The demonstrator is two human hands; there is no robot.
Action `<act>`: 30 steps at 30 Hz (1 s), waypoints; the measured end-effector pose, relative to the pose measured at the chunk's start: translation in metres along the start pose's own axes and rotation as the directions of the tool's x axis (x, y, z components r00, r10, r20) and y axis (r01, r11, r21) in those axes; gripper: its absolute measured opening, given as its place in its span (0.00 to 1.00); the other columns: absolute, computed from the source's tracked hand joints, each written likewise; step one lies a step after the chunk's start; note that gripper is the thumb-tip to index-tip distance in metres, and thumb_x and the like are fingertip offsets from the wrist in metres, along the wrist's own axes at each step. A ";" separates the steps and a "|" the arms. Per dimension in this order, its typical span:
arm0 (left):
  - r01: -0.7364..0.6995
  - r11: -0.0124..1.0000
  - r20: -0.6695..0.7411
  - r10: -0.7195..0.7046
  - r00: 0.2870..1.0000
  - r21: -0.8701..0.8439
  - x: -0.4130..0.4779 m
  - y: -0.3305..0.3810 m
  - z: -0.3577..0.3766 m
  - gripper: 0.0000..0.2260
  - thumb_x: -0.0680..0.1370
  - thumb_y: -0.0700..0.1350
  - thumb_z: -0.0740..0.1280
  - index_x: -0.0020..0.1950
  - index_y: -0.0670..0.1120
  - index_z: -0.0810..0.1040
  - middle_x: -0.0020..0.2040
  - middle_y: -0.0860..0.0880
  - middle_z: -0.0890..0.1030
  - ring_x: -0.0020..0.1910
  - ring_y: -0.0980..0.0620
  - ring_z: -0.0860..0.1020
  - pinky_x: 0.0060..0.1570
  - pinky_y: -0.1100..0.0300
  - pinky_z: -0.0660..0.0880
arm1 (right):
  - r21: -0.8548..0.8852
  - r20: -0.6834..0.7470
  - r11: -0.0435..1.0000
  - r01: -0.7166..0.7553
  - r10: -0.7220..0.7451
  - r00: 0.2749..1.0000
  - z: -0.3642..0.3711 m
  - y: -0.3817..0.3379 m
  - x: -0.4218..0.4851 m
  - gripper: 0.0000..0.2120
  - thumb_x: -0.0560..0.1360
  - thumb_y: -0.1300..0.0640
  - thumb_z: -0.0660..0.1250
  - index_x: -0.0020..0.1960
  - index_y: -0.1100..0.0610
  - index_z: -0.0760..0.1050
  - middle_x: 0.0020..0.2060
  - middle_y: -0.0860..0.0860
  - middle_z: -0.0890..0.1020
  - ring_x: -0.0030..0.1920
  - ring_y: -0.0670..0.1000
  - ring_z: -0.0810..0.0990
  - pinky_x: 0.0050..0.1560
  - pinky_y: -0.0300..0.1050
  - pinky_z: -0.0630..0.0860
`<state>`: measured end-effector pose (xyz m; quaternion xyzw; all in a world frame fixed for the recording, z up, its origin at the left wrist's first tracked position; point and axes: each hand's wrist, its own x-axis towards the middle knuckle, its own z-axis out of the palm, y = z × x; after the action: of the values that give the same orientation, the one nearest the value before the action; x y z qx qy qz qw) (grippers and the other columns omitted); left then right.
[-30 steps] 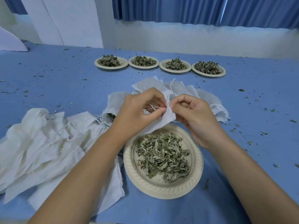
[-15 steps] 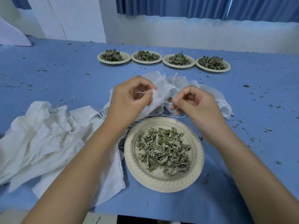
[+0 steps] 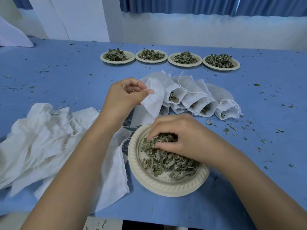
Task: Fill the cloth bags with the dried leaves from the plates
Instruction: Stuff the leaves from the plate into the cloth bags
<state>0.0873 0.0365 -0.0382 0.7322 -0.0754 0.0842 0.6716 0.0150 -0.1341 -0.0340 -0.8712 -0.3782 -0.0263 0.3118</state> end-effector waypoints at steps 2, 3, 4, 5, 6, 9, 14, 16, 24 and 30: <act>0.018 0.998 0.050 -0.015 0.999 -0.059 0.000 0.001 0.000 0.10 0.69 0.39 0.77 0.42 0.46 0.77 0.30 0.54 0.77 0.24 0.62 0.71 0.27 0.72 0.67 | 0.121 -0.070 0.993 -0.012 0.020 0.997 -0.006 0.002 -0.001 0.08 0.69 0.64 0.75 0.48 0.60 0.84 0.46 0.50 0.81 0.48 0.45 0.79 0.54 0.41 0.75; 0.031 0.996 0.084 -0.024 0.996 -0.089 -0.001 0.001 0.001 0.12 0.67 0.41 0.77 0.44 0.46 0.76 0.29 0.55 0.77 0.23 0.62 0.70 0.26 0.72 0.67 | 0.194 -0.092 0.980 -0.043 0.062 0.994 -0.010 0.004 -0.001 0.08 0.68 0.64 0.76 0.47 0.60 0.84 0.46 0.49 0.81 0.47 0.45 0.79 0.52 0.39 0.75; 0.045 0.994 0.114 -0.033 0.993 -0.102 -0.002 0.001 0.002 0.13 0.65 0.43 0.77 0.44 0.46 0.77 0.29 0.55 0.77 0.23 0.62 0.70 0.26 0.72 0.66 | 0.270 -0.102 0.960 -0.078 0.110 0.989 -0.014 0.005 -0.001 0.08 0.67 0.65 0.76 0.46 0.60 0.84 0.45 0.49 0.80 0.46 0.45 0.78 0.49 0.37 0.74; 0.058 0.993 0.138 -0.044 0.989 -0.101 -0.004 0.001 0.004 0.13 0.63 0.46 0.76 0.43 0.46 0.77 0.29 0.55 0.78 0.23 0.62 0.70 0.25 0.72 0.66 | 0.339 -0.107 0.935 -0.102 0.147 0.983 -0.018 0.007 -0.002 0.09 0.67 0.66 0.76 0.46 0.60 0.84 0.44 0.51 0.80 0.45 0.46 0.78 0.46 0.35 0.73; 0.064 0.994 0.158 -0.050 0.986 -0.089 -0.006 0.000 0.005 0.12 0.63 0.47 0.76 0.42 0.47 0.78 0.29 0.54 0.78 0.23 0.62 0.70 0.25 0.72 0.66 | 0.392 -0.116 0.913 -0.112 0.170 0.979 -0.022 0.010 -0.003 0.10 0.66 0.66 0.76 0.46 0.60 0.84 0.43 0.52 0.80 0.43 0.48 0.78 0.44 0.35 0.72; 0.001 1.000 0.165 0.004 0.986 -0.027 -0.010 -0.002 0.010 0.04 0.71 0.45 0.75 0.39 0.49 0.81 0.30 0.56 0.78 0.26 0.62 0.70 0.28 0.73 0.67 | 0.523 -0.204 0.851 -0.047 0.179 0.963 -0.030 0.013 -0.006 0.11 0.64 0.64 0.75 0.46 0.58 0.83 0.40 0.50 0.81 0.41 0.52 0.79 0.45 0.42 0.78; -0.085 0.996 0.180 0.077 0.981 0.039 -0.014 -0.002 0.012 0.03 0.72 0.46 0.74 0.39 0.51 0.84 0.35 0.53 0.82 0.34 0.59 0.76 0.36 0.72 0.71 | 0.657 -0.422 0.744 0.119 0.232 0.877 -0.030 0.014 -0.005 0.14 0.62 0.66 0.74 0.47 0.63 0.82 0.36 0.46 0.83 0.39 0.45 0.80 0.42 0.36 0.78; -0.036 0.999 0.286 0.026 0.958 0.032 -0.019 -0.001 0.016 0.02 0.70 0.47 0.74 0.39 0.51 0.84 0.34 0.52 0.82 0.33 0.59 0.76 0.34 0.72 0.72 | 0.691 -0.449 0.711 0.129 0.283 0.848 -0.028 0.013 -0.005 0.11 0.61 0.65 0.74 0.44 0.61 0.83 0.36 0.47 0.84 0.38 0.45 0.82 0.40 0.35 0.78; 0.089 0.995 0.375 -0.096 0.922 0.036 -0.024 0.000 0.025 0.09 0.73 0.32 0.70 0.40 0.46 0.83 0.33 0.51 0.82 0.29 0.60 0.75 0.29 0.72 0.69 | 0.637 -0.552 0.764 0.104 0.357 0.754 -0.021 0.015 -0.003 0.16 0.64 0.77 0.72 0.39 0.58 0.75 0.37 0.51 0.82 0.39 0.46 0.82 0.44 0.40 0.81; 0.118 0.993 0.305 -0.109 0.946 -0.013 -0.023 -0.002 0.028 0.19 0.74 0.29 0.65 0.33 0.50 0.83 0.36 0.41 0.77 0.40 0.46 0.69 0.39 0.57 0.63 | 0.491 -0.592 0.869 0.056 0.286 0.754 -0.013 0.014 -0.003 0.16 0.65 0.75 0.71 0.36 0.55 0.73 0.39 0.53 0.80 0.42 0.46 0.81 0.46 0.37 0.78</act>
<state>0.0655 0.0082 -0.0476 0.7292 -0.1366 -0.0692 0.6670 0.0252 -0.1505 -0.0322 -0.7245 -0.1850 -0.2109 0.6296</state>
